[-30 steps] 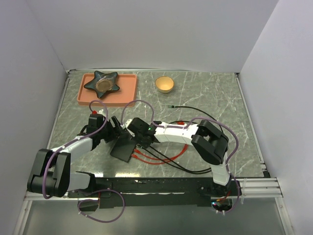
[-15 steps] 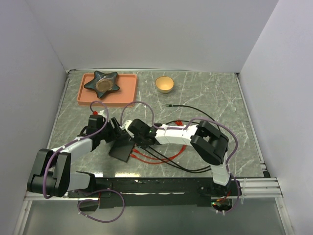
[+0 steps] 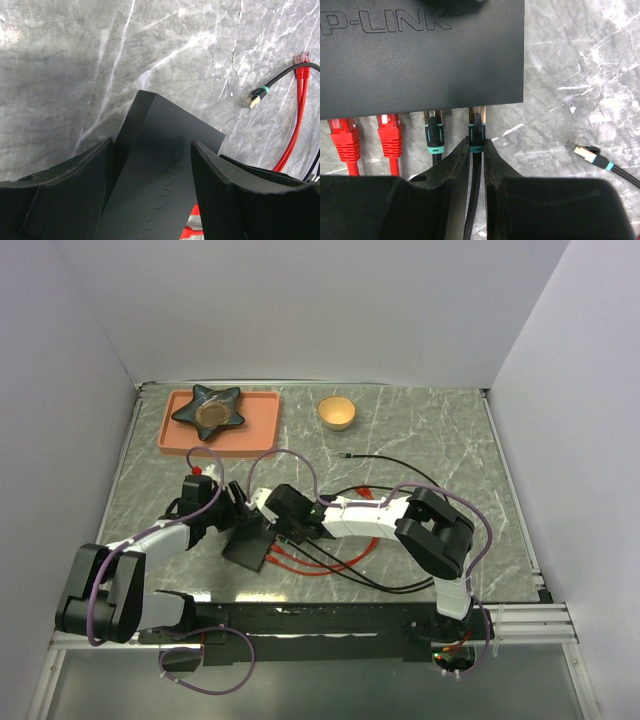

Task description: Insert the plug into the switch port

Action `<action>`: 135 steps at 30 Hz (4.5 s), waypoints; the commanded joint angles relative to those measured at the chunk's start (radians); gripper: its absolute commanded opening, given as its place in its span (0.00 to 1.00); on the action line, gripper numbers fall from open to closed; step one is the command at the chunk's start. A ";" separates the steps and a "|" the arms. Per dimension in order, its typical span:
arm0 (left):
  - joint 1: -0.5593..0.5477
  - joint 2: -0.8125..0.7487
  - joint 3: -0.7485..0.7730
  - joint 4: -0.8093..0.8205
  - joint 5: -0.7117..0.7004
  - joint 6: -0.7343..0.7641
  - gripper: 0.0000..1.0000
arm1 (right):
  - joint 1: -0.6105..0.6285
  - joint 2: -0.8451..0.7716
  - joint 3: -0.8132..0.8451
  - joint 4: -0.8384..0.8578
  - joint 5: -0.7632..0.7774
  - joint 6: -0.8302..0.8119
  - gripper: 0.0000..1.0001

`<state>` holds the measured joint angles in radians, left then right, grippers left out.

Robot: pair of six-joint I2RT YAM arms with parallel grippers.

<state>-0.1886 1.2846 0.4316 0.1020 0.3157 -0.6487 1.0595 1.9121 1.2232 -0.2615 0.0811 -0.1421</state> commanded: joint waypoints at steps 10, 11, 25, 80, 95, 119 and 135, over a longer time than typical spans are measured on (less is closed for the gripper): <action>-0.074 -0.034 -0.010 0.022 0.051 -0.011 0.65 | 0.008 -0.035 0.036 0.111 0.003 0.009 0.00; -0.080 -0.033 -0.011 0.025 0.049 -0.014 0.65 | 0.008 -0.035 0.035 0.123 -0.003 0.010 0.00; -0.178 -0.004 -0.010 0.071 0.057 -0.026 0.62 | -0.009 -0.062 0.022 0.243 -0.106 0.029 0.00; -0.385 -0.114 -0.037 0.228 0.054 0.050 0.66 | -0.073 -0.070 0.099 0.258 -0.273 -0.074 0.00; -0.384 -0.231 -0.018 0.033 -0.277 -0.054 0.82 | -0.092 -0.027 0.131 0.170 -0.084 -0.019 0.48; -0.373 -0.694 0.108 -0.335 -0.549 -0.080 0.96 | -0.130 -0.496 -0.151 0.033 0.023 0.183 0.99; -0.373 -0.812 0.125 -0.351 -0.563 -0.132 0.96 | -0.128 -1.168 -0.464 0.001 0.026 0.263 0.99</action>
<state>-0.5587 0.4976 0.5289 -0.2646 -0.2356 -0.7639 0.9333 0.8204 0.8074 -0.2726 0.0898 0.0959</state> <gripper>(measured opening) 0.963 0.993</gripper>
